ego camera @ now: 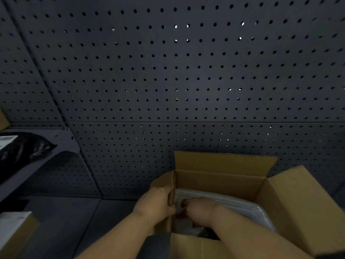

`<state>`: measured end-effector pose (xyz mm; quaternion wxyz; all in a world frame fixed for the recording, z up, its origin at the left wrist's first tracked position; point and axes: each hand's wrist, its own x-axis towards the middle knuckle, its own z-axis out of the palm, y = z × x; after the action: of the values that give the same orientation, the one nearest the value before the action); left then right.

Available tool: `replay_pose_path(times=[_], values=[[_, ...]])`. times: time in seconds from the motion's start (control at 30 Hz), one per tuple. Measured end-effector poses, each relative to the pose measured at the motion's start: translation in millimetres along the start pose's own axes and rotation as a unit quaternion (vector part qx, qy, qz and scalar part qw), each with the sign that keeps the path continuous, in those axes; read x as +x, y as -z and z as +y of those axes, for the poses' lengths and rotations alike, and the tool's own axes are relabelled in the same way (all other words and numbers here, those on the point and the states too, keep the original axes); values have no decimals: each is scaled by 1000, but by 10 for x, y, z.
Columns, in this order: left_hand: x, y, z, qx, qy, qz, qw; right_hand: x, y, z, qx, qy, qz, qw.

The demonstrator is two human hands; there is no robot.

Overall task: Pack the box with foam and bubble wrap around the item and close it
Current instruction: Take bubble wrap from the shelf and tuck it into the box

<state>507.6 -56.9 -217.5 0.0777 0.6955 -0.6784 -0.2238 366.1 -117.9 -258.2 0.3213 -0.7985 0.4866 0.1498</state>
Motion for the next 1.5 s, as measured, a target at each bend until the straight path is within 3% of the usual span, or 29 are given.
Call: replay_pose_path(times=[0.1,0.23,0.43,0.93,1.27,1.5], values=[[4,-21,-56,-1,-3,-2,1000,26,-10,-57,36,-2,-26,999],[-26,-57,-77,-24,-11,2,1000,-28,-42,-42,45,-5,-5,999],[-105,-104,-63,-143,-11,12,990,-148,-15,-90,43,-1,-8,999],[-90,-251,9,-244,7,72,967,-188,46,-155,-36,-14,-25,999],[-99,-356,38,-259,41,88,961,-198,48,-159,-81,-9,-36,996],[-137,-287,42,-211,58,74,973,-277,78,-131,-68,-13,-14,998]])
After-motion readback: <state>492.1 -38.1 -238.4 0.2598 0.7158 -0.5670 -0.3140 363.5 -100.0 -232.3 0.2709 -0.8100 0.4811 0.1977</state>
